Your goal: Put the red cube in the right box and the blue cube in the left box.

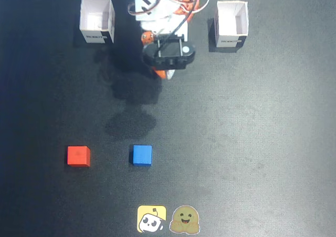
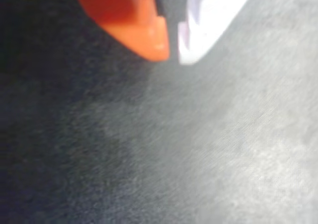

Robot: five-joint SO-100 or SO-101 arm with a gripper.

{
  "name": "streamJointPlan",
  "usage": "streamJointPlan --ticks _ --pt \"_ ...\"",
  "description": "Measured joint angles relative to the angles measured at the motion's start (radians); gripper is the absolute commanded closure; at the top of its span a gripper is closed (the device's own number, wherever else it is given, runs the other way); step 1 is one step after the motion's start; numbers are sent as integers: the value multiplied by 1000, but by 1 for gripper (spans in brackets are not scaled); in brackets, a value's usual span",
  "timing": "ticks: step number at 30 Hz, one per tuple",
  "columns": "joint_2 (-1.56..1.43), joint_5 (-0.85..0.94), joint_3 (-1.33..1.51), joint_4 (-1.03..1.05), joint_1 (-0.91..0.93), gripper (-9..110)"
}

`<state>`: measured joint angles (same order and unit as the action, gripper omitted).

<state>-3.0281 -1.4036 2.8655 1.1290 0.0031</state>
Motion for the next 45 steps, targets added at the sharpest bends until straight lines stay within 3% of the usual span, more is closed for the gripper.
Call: streamJointPlan --ticks 6,18,45 --pt "360 71 -219 -94 58 101" --pt "798 137 -515 -183 179 101" --pt "1494 238 -1103 -247 405 87"
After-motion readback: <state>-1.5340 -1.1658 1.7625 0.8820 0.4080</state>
